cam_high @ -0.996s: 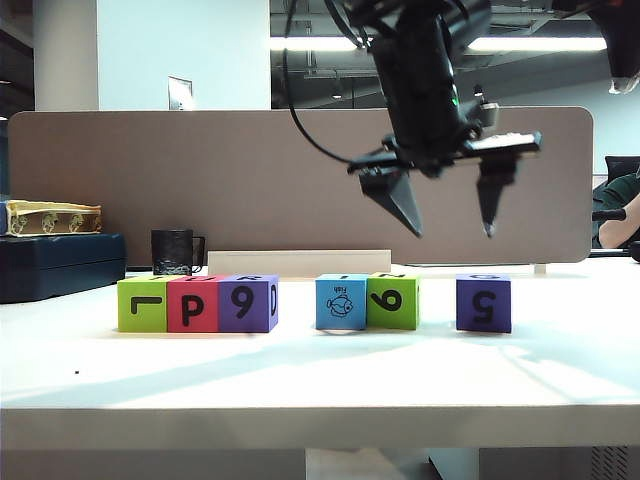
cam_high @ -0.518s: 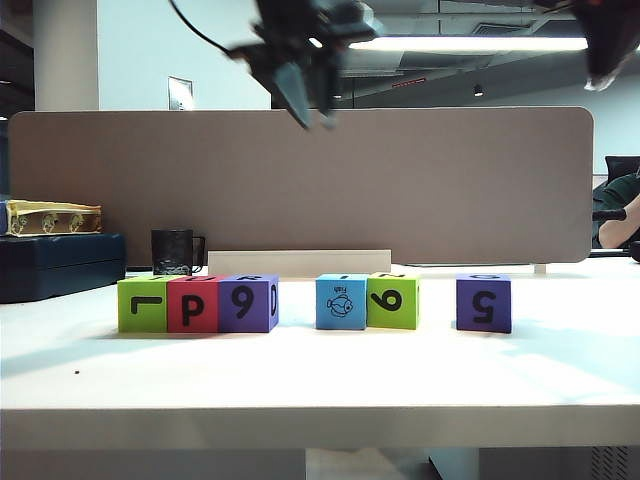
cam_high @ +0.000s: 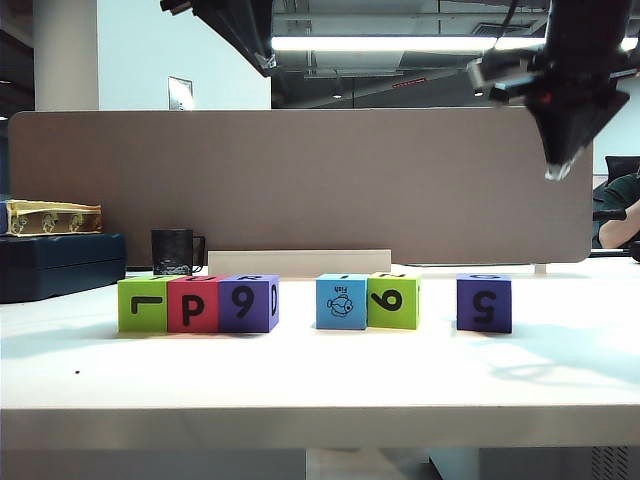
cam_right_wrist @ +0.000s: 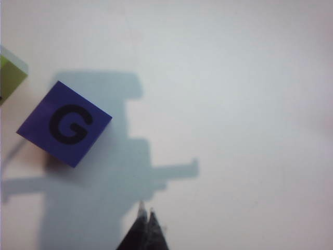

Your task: Select the appropriate blocks from the scattered letter blocks on the table and arrange them in a row to spell out "TURING".

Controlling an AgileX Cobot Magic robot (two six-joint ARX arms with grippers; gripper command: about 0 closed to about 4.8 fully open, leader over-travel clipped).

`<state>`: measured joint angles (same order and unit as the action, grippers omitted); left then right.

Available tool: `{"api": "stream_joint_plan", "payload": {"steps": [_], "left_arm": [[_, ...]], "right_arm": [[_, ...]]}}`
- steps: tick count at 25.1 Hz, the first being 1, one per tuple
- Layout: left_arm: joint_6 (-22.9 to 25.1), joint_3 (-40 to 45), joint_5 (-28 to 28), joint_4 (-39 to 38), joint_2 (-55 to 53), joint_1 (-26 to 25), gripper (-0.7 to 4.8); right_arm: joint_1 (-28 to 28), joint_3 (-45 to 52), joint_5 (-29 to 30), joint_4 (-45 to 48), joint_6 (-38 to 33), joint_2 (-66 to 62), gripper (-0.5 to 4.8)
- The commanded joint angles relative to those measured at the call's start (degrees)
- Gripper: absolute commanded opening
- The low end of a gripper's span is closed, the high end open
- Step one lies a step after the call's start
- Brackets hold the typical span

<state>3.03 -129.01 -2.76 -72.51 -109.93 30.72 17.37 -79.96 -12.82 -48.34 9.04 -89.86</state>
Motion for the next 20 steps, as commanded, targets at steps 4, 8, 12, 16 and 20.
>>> {"api": "stream_joint_plan", "payload": {"steps": [4,8,12,16,20], "left_arm": [[2.62,-0.13,-2.16,-0.98,0.33,-0.44,-0.06],[2.75,-0.13,-5.49,-0.72,0.33,-0.94,-0.06],[2.78,-0.13,-5.44,-0.7,0.33,-1.51,-0.06],[2.8,-0.13,-5.44,-0.59,0.33,-1.66,-0.06],[2.75,-0.15,-5.46,0.09,0.33,-2.4,-0.06]], "right_arm": [[0.02,-0.24,0.15,1.66,-0.26,-2.49,-0.01],[-0.79,-0.24,2.43,2.89,-1.27,-3.87,-0.01],[-2.08,-0.24,4.42,4.07,-1.99,-5.7,-0.01],[-2.82,-0.24,6.84,4.55,-3.1,-8.13,-0.01],[-3.17,-0.24,9.07,6.58,-3.28,-11.19,-0.01]]}}
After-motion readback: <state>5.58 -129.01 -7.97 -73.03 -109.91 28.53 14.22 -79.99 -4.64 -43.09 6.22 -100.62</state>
